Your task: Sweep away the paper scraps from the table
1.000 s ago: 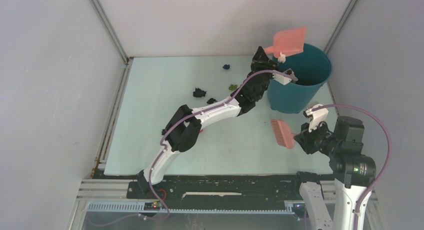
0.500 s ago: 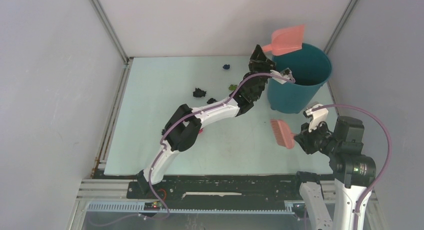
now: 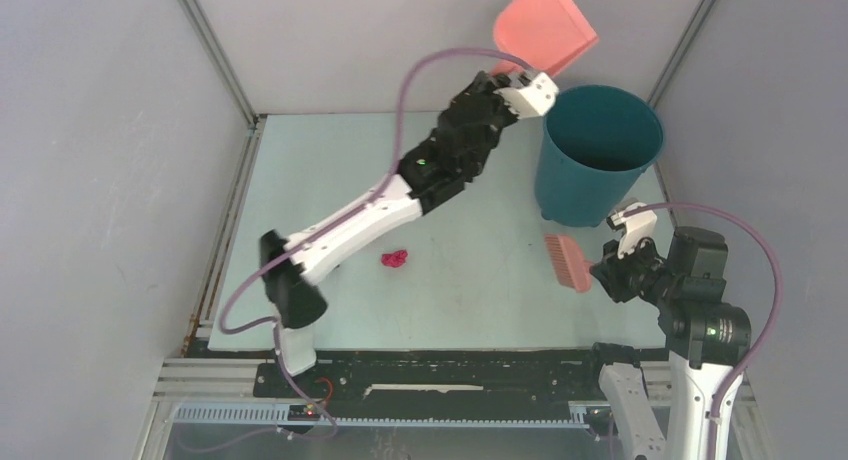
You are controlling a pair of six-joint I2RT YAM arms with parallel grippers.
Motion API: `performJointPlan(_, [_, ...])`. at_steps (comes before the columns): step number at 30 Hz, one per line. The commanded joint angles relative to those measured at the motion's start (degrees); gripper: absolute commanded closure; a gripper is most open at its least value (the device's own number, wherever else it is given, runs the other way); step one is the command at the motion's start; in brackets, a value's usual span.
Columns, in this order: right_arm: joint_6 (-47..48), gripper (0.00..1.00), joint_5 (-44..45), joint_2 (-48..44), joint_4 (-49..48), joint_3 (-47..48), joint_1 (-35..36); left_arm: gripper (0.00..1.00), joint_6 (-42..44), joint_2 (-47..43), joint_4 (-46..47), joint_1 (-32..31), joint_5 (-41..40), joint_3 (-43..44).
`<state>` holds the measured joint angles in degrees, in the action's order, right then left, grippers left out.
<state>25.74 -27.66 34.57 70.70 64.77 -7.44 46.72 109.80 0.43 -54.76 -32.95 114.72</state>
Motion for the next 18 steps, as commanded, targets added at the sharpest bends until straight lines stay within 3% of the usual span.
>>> performJointPlan(1, [0.66,1.0,1.01,2.32,-4.75,1.53,0.31,1.0,-22.38,-13.76,-18.74,1.4,-0.56,-6.1])
performJointPlan(10, [-1.03,1.0,-3.82,7.48,-8.22,2.55,1.37,1.0,-45.18,-34.24,-42.43,0.21,6.43,-29.41])
performJointPlan(18, [-4.77,1.0,-0.37,12.34,-12.11,1.97,9.94,0.96,-61.0,-44.24,-46.01,0.15,18.1,-52.27])
